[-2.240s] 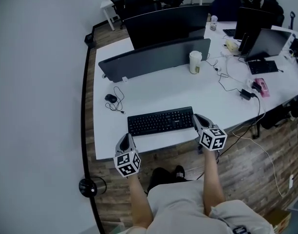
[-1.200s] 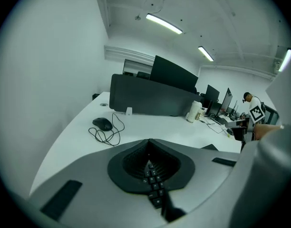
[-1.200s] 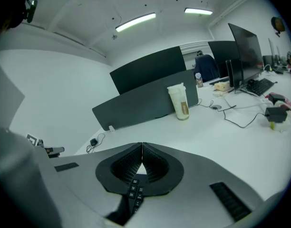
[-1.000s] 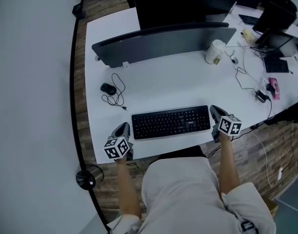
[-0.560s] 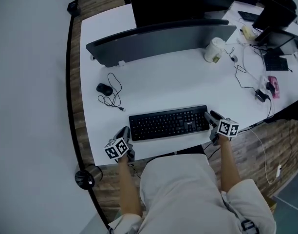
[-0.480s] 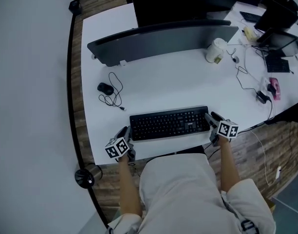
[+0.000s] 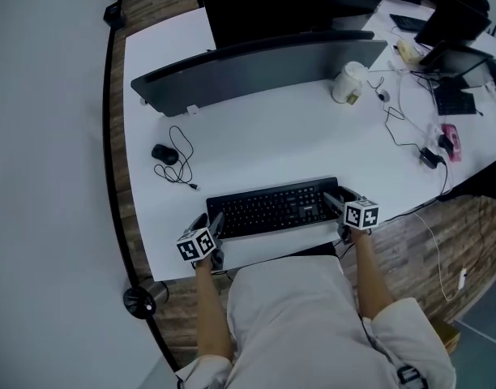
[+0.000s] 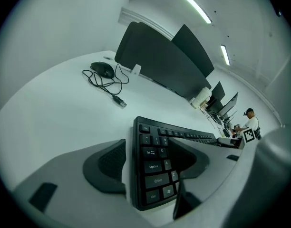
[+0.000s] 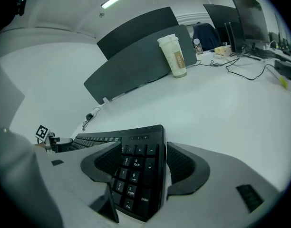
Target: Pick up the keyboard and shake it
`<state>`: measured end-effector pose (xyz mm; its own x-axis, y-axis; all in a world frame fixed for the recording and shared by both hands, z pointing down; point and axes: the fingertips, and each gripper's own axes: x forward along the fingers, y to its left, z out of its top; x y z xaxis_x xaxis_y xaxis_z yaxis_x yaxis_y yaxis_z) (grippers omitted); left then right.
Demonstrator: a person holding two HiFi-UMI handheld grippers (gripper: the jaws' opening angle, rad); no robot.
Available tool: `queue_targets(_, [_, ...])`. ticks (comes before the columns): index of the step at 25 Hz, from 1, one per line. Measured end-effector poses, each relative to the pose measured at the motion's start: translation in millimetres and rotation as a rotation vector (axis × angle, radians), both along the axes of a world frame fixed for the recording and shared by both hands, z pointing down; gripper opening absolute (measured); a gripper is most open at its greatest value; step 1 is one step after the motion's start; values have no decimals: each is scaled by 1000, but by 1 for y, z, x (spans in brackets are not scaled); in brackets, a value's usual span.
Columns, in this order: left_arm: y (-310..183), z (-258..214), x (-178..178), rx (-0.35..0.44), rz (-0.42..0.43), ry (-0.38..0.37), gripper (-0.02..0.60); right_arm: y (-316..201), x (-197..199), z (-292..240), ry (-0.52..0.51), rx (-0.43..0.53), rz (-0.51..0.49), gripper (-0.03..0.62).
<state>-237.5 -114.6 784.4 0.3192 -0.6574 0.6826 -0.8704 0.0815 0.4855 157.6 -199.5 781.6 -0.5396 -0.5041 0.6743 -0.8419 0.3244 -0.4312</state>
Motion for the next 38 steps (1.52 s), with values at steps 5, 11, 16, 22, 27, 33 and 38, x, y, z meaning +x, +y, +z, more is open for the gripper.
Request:
queue_targets(5, [-2,-2,6,46,-113,85,278,-3,4,-4,-26,22,90,293])
queue_targets(11, [-3,-9,-7,53,-208,334,279,-6,4,-1,-18,45,134,295])
queue_targets(16, [-3,-13,-20,63,-310,658,278,-8,6,0,18,66,134,301])
queue_targets(22, [-3,-30,-18,47,-327,1027,278,-12,6,0,37,74,128,304])
queue_targets(27, [-3,-49,-9,35,-230,1191,267,-18,6,0,40,80,114,304])
queue_targets(33, [-3,-67,39,-10,24,1164,218,-26,-18,-4,-31,80,27,307])
queue_targets(38, [-3,-65,33,42,117,955,104,-22,-26,-4,-65,44,-126,307])
